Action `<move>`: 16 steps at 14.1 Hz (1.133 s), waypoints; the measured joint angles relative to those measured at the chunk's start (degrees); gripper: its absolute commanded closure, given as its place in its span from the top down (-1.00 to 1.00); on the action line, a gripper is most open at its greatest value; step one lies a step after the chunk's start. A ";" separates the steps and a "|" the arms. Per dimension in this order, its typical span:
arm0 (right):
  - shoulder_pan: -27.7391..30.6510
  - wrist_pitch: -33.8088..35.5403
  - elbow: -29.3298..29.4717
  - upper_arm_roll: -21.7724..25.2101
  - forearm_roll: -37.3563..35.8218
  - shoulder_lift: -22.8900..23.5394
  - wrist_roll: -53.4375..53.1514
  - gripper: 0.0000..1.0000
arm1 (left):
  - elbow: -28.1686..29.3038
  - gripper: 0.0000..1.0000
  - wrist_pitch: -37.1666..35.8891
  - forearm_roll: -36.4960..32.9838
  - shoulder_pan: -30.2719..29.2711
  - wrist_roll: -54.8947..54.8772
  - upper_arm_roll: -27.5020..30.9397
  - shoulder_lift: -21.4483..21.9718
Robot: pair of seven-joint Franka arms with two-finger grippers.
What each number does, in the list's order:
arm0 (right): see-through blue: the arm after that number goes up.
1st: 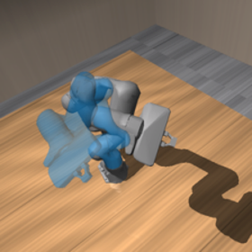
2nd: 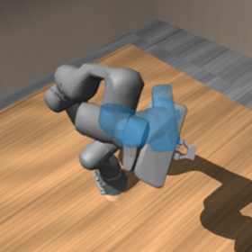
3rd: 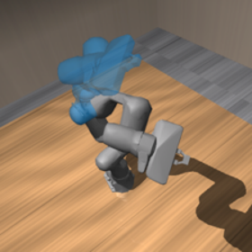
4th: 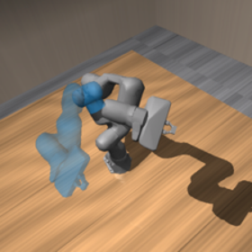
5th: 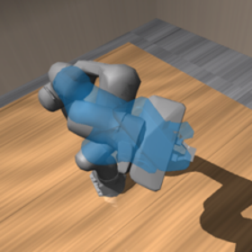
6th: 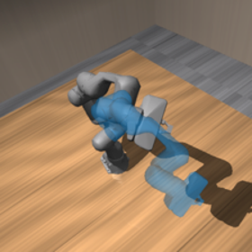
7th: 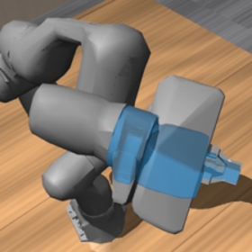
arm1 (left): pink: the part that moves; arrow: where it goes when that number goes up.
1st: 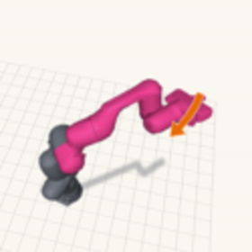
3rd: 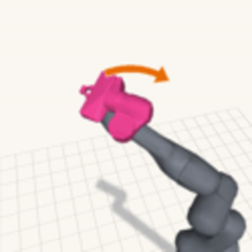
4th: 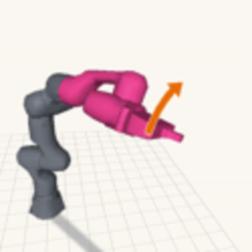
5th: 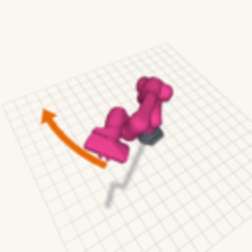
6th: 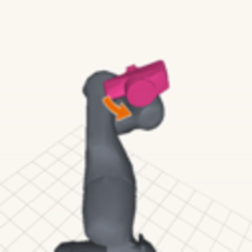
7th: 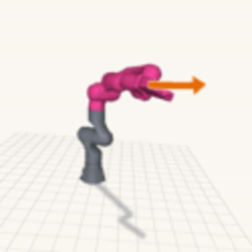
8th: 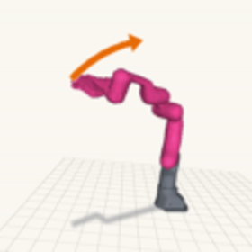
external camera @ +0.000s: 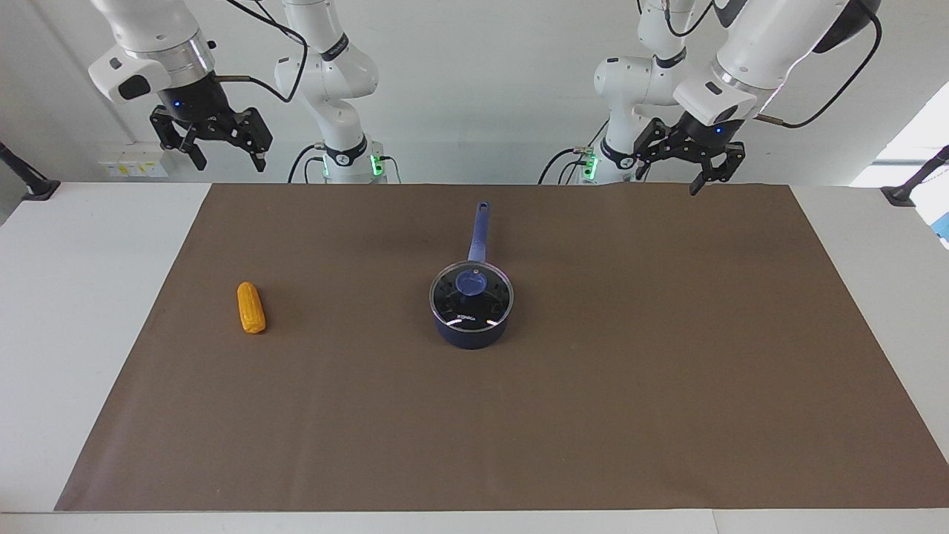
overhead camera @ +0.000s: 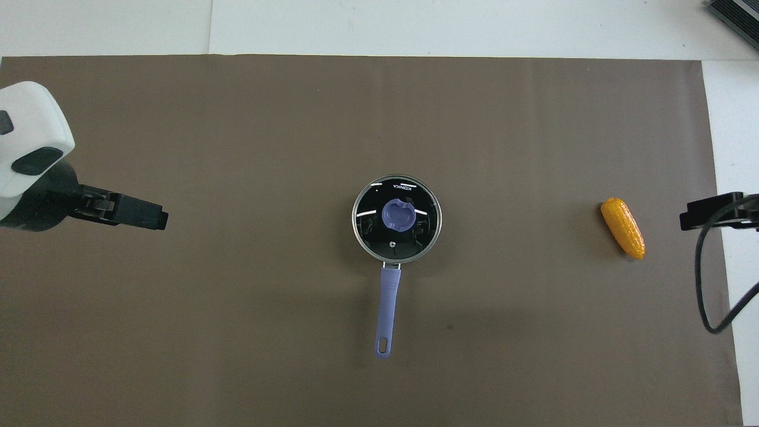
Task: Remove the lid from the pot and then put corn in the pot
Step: 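Reach the left gripper to the pot lid while the right gripper reaches the corn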
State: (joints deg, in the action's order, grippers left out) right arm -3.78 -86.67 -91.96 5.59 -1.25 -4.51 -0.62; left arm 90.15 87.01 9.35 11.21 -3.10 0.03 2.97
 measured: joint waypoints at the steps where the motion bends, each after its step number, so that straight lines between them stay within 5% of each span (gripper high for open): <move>1: 0.05 -3.10 -1.97 0.00 0.00 0.01 0.01 1.00 | 0.00 1.00 0.00 0.00 0.02 0.00 -0.43 0.00; 9: 2.23 -16.56 -12.48 0.10 0.00 2.75 10.46 1.00 | 4.39 1.00 3.38 0.01 3.77 0.25 -1.90 -0.61; 16: 8.20 -32.27 -17.07 0.28 -0.04 14.06 29.36 1.00 | 15.66 1.00 18.90 -0.47 11.44 7.57 -2.08 -2.70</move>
State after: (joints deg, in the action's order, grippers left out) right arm 4.42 -118.94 -109.03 5.87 -1.28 9.55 28.74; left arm 105.81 105.91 8.88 22.66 4.47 -2.06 0.27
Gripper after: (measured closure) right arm 0.000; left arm 0.000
